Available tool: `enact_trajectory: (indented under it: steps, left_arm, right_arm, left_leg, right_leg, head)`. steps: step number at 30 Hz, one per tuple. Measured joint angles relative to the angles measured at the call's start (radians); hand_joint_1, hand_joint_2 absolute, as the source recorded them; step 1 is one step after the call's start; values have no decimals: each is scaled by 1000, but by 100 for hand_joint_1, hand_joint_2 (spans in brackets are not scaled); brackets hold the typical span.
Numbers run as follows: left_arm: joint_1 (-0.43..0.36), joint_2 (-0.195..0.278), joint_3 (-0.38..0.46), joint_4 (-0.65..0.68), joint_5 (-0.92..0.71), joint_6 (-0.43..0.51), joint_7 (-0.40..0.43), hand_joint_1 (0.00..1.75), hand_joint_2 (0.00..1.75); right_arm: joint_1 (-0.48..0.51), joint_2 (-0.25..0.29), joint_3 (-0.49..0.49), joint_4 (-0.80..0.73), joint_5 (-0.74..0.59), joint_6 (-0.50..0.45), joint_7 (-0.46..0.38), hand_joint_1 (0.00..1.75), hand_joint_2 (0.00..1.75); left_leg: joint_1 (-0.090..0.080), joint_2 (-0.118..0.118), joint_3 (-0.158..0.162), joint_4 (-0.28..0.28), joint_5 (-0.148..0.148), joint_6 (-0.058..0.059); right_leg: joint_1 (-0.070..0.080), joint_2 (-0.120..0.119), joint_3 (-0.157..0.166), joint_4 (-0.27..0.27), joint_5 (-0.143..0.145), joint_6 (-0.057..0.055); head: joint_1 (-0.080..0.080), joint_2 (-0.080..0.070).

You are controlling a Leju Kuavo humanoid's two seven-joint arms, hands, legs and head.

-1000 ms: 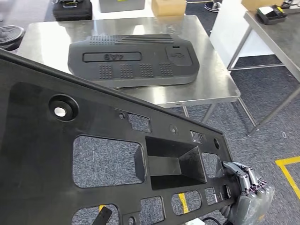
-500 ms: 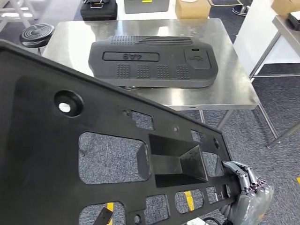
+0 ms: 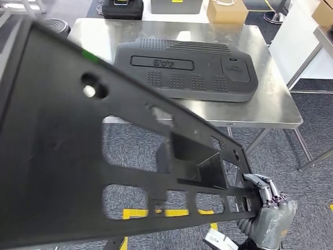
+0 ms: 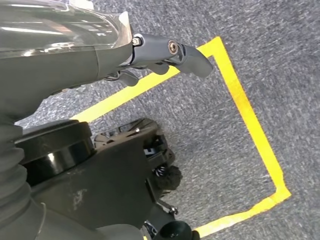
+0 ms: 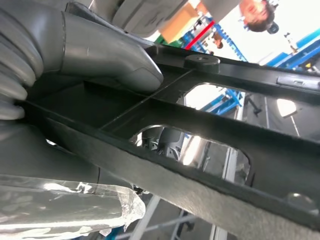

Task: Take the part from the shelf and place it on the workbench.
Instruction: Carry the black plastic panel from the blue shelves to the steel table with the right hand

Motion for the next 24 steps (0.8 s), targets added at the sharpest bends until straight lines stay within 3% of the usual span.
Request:
enact_trajectory:
  steps: [2, 3, 4, 5, 7, 8, 11, 14, 15, 18, 19, 20, 22, 24]
  left_arm:
    - [-1, 0, 4, 0, -5, 2, 0, 0, 175]
    - [0, 0, 6, 0, -8, 3, 1, 0, 175]
    - [0, 0, 8, 0, -9, 3, 2, 0, 175]
    - [0, 0, 10, 0, -11, 2, 2, 0, 175]
    - [0, 0, 12, 0, -13, 0, 3, 0, 175]
    - [-1, 0, 13, 0, -13, 0, 3, 0, 175]
    - [-1, 0, 17, 0, -14, -8, 2, 0, 175]
    - [-2, 0, 20, 0, -16, -8, 1, 0, 175]
    - [-2, 0, 20, 0, -17, -6, 1, 0, 175]
    - [1, 0, 22, 0, -18, -1, 1, 0, 175]
    - [2, 0, 22, 0, -18, -1, 1, 0, 175]
    - [3, 1, 22, 0, -18, -1, 2, 0, 175]
    - [4, 1, 22, 0, -18, -1, 2, 0, 175]
    - [3, 1, 22, 0, -19, -1, 2, 0, 175]
  right_arm:
    - [-1, -14, 11, 10, 5, 0, 10, 175, 175]
    - [-1, -20, 15, 15, 9, 0, 12, 175, 175]
    - [-1, -25, 18, 20, 10, 0, 11, 175, 175]
    - [-1, -28, 21, 24, 8, 0, 7, 175, 175]
    - [-3, -32, 27, 32, -3, 0, 1, 175, 175]
    - [-4, -34, 30, 36, -9, 0, -1, 175, 175]
    - [-8, -36, 34, 42, -35, 0, -8, 175, 175]
    - [-9, -33, 34, 41, -49, 0, -21, 175, 175]
    - [-9, -31, 33, 41, -50, 0, -25, 175, 175]
    - [-8, -28, 31, 42, -53, 0, -29, 175, 175]
    - [-7, -28, 30, 42, -54, 0, -29, 175, 175]
    - [-7, -28, 30, 42, -54, 0, -29, 175, 175]
    - [-6, -28, 30, 43, -55, 0, -29, 175, 175]
    - [-6, -28, 29, 43, -55, 0, -29, 175, 175]
  left_leg:
    - [-4, -1, 4, 0, -2, 6]
    - [-7, -4, 7, 1, -4, 7]
    - [-8, -7, 10, 1, -6, 7]
    - [-10, -11, 15, 1, -10, 6]
    - [-11, -18, 26, 1, -19, 0]
    - [-12, -21, 30, 1, -24, -5]
    - [-10, -23, 30, -1, -31, -23]
    - [-8, -16, 24, 22, -52, -38]
    - [-7, -13, 3, 65, -72, -43]
    - [-3, -9, -106, 251, -132, -52]
    - [-2, -8, -126, 274, -122, -54]
    - [0, -7, -129, 258, -93, -55]
    - [4, -5, -90, 143, -8, -58]
    - [2, -2, -53, 53, 29, -53]
  right_leg:
    - [0, 5, -73, 141, -59, -4]
    - [0, 6, -103, 193, -71, -6]
    - [0, 6, -117, 207, -61, -8]
    - [1, 6, -110, 178, -30, -11]
    - [3, 10, -60, 53, 47, -20]
    - [6, 13, -37, -2, 71, -25]
    - [15, 18, -19, -51, 71, -34]
    - [8, 15, -5, -67, 68, -47]
    - [6, 13, 2, -72, 67, -52]
    - [6, 9, 16, -74, 55, -59]
    - [6, 10, 23, -74, 49, -58]
    - [5, 10, 32, -73, 43, -56]
    - [2, 12, 54, -72, 26, -47]
    - [5, 13, 66, -68, 11, -33]
  head:
    - [2, 0]
    - [2, 0]
    - [1, 0]
    - [1, 0]
    - [1, 0]
    - [1, 0]
    - [0, 0]
    - [-1, 0]
    - [-2, 0]
    - [-2, 0]
    - [-2, 0]
    - [-2, 0]
    - [-2, 0]
    - [-1, 0]
